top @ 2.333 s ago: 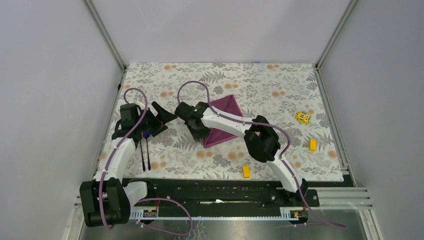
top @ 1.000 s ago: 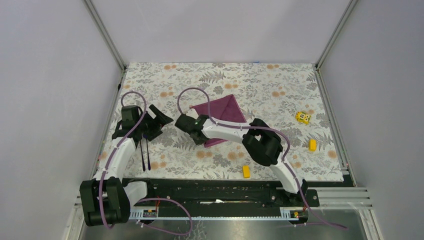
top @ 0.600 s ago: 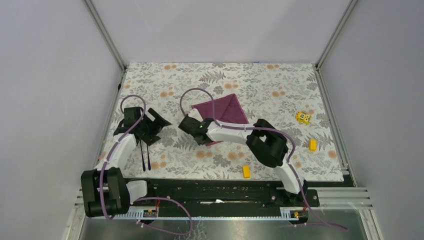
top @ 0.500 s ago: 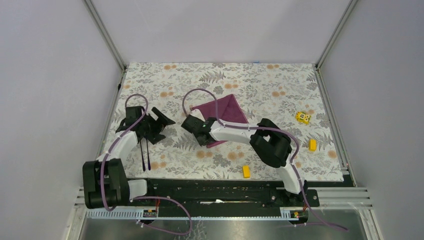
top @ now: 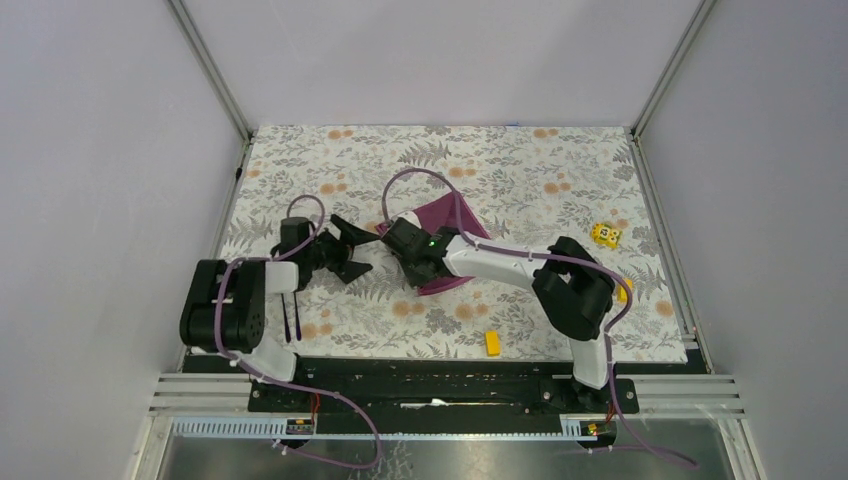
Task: Fold the napkin into a case and place the utensils inside
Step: Turn over the upper triangle folded napkin at the center of the board.
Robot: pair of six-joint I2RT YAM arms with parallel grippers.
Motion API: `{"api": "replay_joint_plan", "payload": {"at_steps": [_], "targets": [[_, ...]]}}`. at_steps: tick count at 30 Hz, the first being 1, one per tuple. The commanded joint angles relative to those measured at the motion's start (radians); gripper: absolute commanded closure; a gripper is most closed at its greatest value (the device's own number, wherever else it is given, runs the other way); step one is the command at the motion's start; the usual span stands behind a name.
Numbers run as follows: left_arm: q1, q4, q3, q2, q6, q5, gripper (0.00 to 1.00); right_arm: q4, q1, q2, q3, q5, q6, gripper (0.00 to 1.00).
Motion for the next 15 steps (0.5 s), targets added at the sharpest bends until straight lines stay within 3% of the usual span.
{"api": "replay_joint_plan", "payload": {"at_steps": [1,8,15], "targets": [[-0.075,0.261,-0.003,0.080,-0.116,-0.043,0.07,0.019,-0.020,-0.084,-0.019,-0.019,-0.009,1.00],[-0.139,0.307,0.053,0.206,-0.111,-0.193,0.23,0.028,-0.036,-0.094,-0.018,-0.046,-0.024,1.00],[-0.144,0.358,0.100,0.305,-0.117,-0.235,0.34,0.043,-0.046,-0.100,-0.031,-0.071,-0.032,1.00]]}}
